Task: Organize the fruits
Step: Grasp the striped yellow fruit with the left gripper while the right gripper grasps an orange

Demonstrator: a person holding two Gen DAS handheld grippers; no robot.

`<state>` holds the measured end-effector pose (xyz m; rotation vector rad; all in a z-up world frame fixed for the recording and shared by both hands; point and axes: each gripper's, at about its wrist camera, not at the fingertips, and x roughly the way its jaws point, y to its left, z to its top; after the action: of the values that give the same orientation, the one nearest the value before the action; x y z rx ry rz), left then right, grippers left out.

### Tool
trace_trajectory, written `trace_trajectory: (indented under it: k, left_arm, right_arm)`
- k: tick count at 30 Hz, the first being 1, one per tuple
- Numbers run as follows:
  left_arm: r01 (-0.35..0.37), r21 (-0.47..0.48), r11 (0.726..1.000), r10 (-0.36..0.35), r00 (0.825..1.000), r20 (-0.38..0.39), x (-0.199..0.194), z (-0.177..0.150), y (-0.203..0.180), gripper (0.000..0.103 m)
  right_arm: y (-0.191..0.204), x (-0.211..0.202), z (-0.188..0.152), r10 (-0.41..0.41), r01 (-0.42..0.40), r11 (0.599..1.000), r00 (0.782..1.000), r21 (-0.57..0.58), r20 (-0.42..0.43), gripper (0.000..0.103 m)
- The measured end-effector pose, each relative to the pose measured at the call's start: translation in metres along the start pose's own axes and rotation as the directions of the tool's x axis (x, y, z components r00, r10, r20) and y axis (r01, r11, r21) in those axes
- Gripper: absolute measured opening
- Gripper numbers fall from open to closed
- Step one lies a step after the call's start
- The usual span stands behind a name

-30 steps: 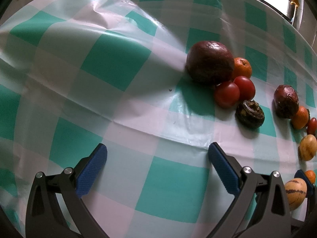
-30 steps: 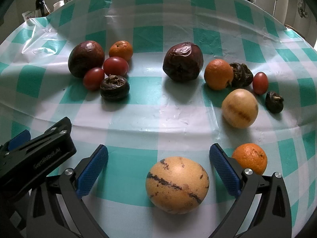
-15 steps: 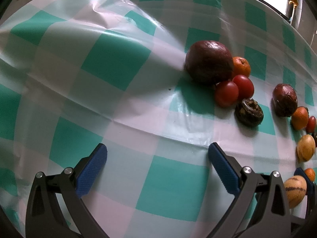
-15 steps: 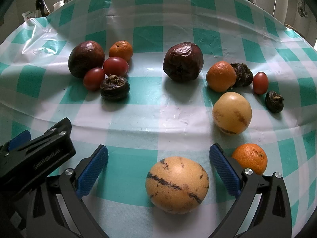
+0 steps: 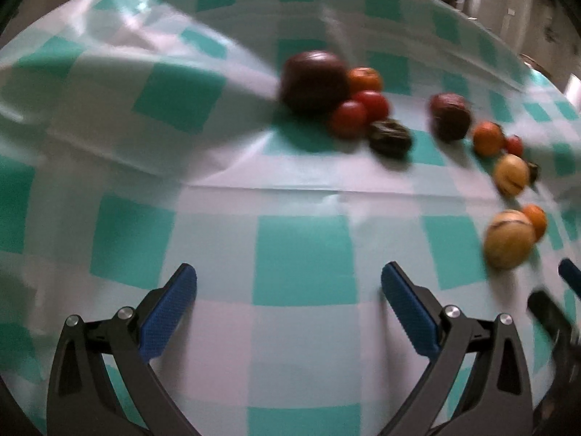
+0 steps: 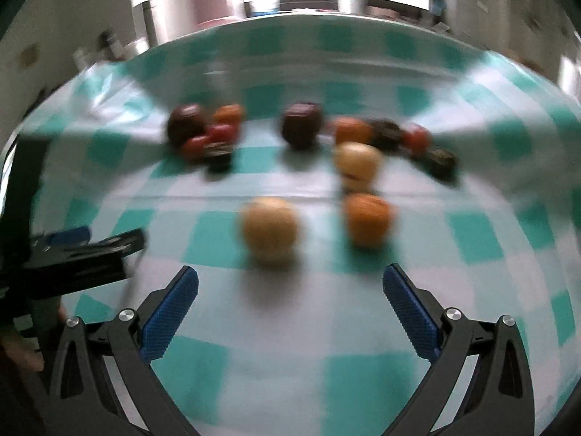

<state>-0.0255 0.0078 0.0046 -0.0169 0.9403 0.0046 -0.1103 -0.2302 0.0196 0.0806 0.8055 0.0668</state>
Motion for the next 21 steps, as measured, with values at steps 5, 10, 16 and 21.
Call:
trace_trajectory:
  k: [5,10,16,21]
  left_arm:
    - [0.065,0.03,0.997,-0.065,0.998,-0.012,0.007,0.011,-0.024,0.102]
    - [0.168,0.11,0.98,-0.172,0.985,0.027,-0.006,0.001,-0.047,0.093]
    - [0.224,0.283,0.932,-0.242,0.97,0.029,-0.018,-0.01,-0.101,0.084]
    - [0.218,0.331,0.918,-0.232,0.973,0.004,-0.002,0.001,-0.139,0.072]
  right_arm:
    - [-0.028,0.022,0.016,0.034,-0.032,0.999,0.997,0.031,-0.071,0.082]
    - [-0.028,0.035,0.023,0.029,-0.03,1.0,0.995,-0.008,-0.095,0.068]
    - [-0.025,0.047,0.035,0.031,-0.039,0.996,0.995,-0.084,-0.094,0.044]
    - [-0.042,0.026,0.03,0.029,-0.031,0.998,0.999,-0.045,-0.042,0.038]
